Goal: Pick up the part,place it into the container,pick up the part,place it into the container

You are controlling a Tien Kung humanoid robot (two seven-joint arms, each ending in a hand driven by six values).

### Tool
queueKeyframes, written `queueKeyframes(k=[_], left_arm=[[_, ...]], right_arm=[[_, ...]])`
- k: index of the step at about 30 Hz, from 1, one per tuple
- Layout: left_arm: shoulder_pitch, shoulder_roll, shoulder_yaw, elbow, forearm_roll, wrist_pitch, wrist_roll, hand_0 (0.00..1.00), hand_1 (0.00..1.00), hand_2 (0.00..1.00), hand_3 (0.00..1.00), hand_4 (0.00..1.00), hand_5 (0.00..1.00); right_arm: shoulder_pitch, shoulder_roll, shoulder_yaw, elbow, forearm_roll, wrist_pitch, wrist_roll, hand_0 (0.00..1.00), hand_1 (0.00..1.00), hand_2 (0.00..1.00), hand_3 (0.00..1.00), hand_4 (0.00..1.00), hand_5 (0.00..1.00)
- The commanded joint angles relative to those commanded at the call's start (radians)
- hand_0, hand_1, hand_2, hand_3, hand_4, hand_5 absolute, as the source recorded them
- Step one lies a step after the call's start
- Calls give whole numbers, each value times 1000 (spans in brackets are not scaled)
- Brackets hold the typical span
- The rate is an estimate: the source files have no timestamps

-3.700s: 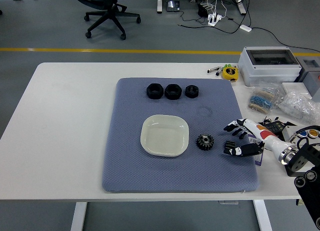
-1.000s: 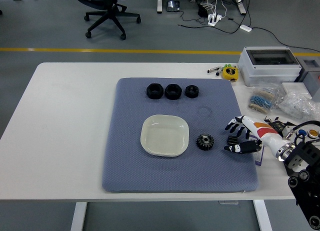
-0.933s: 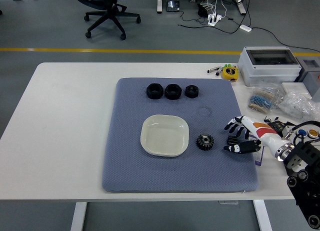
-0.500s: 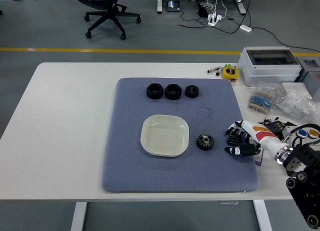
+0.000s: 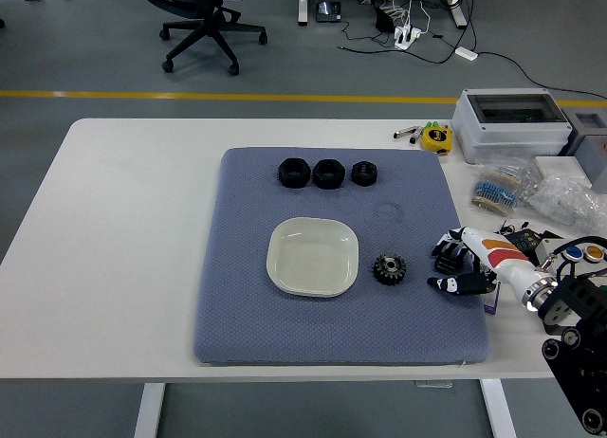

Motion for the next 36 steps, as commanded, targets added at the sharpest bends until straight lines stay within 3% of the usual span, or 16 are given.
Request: queueKeyframes(k=[1, 6, 7, 12, 13, 18, 19, 24, 25, 36], left_arm=[[0, 0, 0, 0, 0, 0, 0, 689, 679, 684, 570, 644, 601], [-2, 0, 4, 0, -6, 0, -2, 689, 679, 684, 570, 644, 601], [-3, 0, 4, 0, -7, 1, -2, 689, 679, 684, 570, 644, 600], [-5, 0, 7, 0, -13, 2, -3, 689, 679, 684, 570, 644, 600], [-6, 0, 9, 0, -15, 2, -3, 689, 679, 686, 570, 644, 600], [-8, 0, 9, 1, -15, 2, -3, 689, 679, 686, 570, 644, 600], [-8, 0, 9, 1, -16, 2, -4, 689, 679, 687, 570, 644, 600], [-9, 0, 9, 1, -16, 3, -4, 689, 679, 687, 570, 644, 600], [-10, 0, 10, 1, -17, 3, -4, 689, 679, 687, 570, 644, 600], [-11, -1, 10, 1, -17, 4, -4, 689, 679, 686, 570, 643, 600]], right_arm=[[1, 0, 0, -1, 1, -3, -1, 146, 290, 404, 506, 885, 81], [4, 0, -2, -11, 3, -5, -6, 146, 290, 404, 506, 885, 81], [4, 1, -2, -13, 2, -5, -7, 109, 230, 359, 474, 892, 129], [4, 1, -3, -22, -6, -3, -12, 109, 230, 359, 474, 892, 129], [5, 1, -4, -22, -5, -3, -13, 83, 197, 318, 438, 875, 207], [7, 1, -6, -23, 7, -5, -15, 83, 197, 318, 438, 875, 207], [8, 1, -6, -23, 10, -6, -15, 26, 126, 235, 312, 813, 351], [9, 0, -8, -24, 30, -7, -18, 26, 126, 235, 312, 813, 351], [10, 1, -8, -24, 33, -6, -18, 2, 43, 165, 232, 814, 414], [9, -1, -8, -19, 52, -6, -22, 2, 2, 120, 199, 811, 434]])
